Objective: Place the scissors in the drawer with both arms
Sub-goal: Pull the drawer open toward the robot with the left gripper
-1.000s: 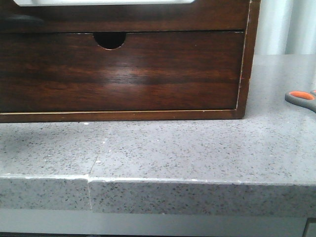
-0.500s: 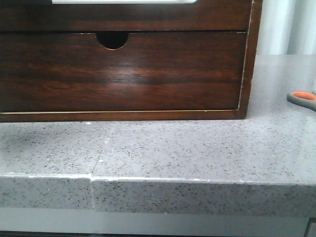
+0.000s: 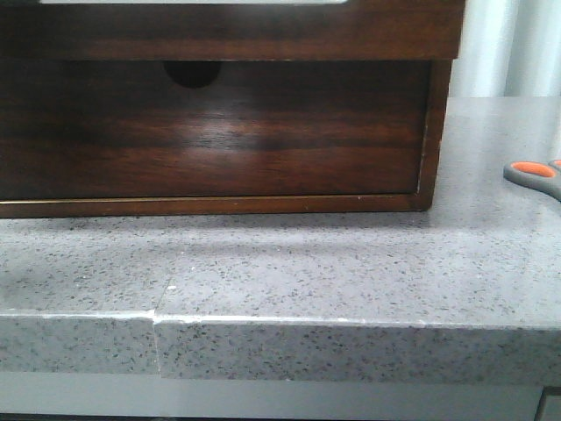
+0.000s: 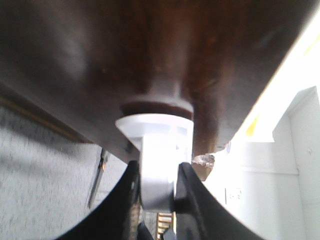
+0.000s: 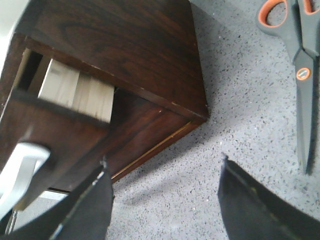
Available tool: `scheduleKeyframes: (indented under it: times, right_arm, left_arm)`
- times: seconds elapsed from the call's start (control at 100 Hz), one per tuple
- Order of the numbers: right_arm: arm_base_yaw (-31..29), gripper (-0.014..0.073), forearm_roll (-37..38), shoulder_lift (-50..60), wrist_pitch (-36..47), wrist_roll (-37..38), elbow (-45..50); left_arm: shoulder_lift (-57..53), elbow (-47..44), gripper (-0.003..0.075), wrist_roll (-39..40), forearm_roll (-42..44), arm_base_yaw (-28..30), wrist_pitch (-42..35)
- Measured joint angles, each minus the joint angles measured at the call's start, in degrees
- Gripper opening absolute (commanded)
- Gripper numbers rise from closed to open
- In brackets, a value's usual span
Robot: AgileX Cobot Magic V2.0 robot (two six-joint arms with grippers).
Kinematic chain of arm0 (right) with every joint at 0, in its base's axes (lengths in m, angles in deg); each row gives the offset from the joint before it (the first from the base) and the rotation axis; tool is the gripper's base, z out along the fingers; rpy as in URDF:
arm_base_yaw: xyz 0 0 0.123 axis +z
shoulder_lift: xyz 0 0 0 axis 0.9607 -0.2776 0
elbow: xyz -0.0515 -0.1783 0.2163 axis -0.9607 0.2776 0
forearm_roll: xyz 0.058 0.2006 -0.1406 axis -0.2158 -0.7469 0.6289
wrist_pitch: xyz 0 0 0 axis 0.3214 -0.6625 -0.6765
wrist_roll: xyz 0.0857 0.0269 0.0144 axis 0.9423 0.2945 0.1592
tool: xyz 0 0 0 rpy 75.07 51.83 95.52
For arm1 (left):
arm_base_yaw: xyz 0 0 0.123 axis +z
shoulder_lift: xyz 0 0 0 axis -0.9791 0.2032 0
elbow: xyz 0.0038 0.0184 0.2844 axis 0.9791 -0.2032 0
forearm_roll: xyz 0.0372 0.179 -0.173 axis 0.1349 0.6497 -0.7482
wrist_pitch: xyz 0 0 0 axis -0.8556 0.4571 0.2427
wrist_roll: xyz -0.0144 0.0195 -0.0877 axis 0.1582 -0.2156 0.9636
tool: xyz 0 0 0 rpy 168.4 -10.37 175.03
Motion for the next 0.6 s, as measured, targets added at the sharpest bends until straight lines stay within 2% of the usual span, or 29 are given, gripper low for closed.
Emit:
scheduleKeyframes:
  times: [0.23, 0.51, 0.6]
  right_arm:
    - [0.0, 0.0403, 0.0, 0.0, -0.1, 0.0, 0.0]
    - [0.0, 0.0403, 0.2, 0.0, -0.1, 0.0, 0.0]
    - [0.0, 0.0403, 0.4, 0.0, -0.1, -0.3, 0.0]
  left_arm:
    - [-9.5, -2.8, -0.002, 6.4, 3.2, 0.0, -2.3]
    - [-20.3, -3.9, -0.0018, 19.6, 14.2, 0.0, -6.4]
    - [-22.4, -4.3, 0.0018, 21.3, 15.8, 0.0, -7.1]
